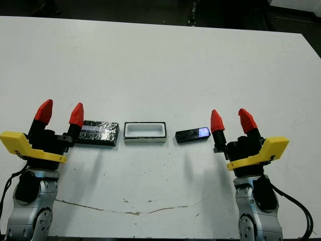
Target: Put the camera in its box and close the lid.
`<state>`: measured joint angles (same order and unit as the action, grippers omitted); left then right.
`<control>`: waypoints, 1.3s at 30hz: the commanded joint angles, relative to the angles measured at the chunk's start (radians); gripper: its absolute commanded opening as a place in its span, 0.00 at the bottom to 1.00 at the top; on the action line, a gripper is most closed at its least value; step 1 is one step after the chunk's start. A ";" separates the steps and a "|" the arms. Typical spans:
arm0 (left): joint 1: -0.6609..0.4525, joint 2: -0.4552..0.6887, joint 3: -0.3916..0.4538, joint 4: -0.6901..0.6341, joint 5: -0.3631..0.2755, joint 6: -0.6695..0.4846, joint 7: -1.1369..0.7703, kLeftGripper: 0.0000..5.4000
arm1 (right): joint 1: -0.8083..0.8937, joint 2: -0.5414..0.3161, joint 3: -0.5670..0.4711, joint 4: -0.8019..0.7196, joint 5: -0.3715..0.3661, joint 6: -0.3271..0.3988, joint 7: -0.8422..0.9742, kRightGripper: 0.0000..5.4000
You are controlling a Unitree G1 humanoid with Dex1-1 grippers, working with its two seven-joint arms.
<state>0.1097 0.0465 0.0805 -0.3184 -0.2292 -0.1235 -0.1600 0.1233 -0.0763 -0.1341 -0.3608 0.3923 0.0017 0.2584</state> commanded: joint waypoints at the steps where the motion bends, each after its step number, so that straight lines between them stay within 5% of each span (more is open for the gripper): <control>1: 0.005 0.002 0.000 0.005 -0.009 0.019 -0.002 0.90 | 0.007 -0.019 -0.004 0.001 -0.001 0.022 0.000 0.94; 5: 0.005 -0.002 -0.001 0.000 -0.037 0.033 -0.007 1.00 | 0.008 -0.018 -0.001 0.007 -0.004 0.014 0.003 1.00; 12: 0.007 0.007 -0.011 0.007 0.009 0.018 0.003 1.00 | -0.004 -0.072 -0.022 0.025 -0.016 0.018 0.040 1.00; 27: 0.006 -0.014 -0.009 0.018 -0.017 0.007 -0.006 1.00 | -0.399 -0.533 -0.063 0.354 0.087 0.157 0.570 1.00; 33: 0.005 -0.013 -0.008 0.015 -0.039 0.021 -0.009 1.00 | -0.641 -0.653 0.069 0.595 -0.016 0.027 0.920 1.00; 39: 0.007 -0.008 -0.010 0.012 -0.024 0.018 0.001 1.00 | -0.834 -0.675 0.213 0.767 -0.141 -0.034 1.134 1.00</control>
<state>0.1095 0.0345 0.0699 -0.3103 -0.2647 -0.1115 -0.1629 -0.6754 -0.7329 0.0449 0.3778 0.2865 -0.0162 1.3559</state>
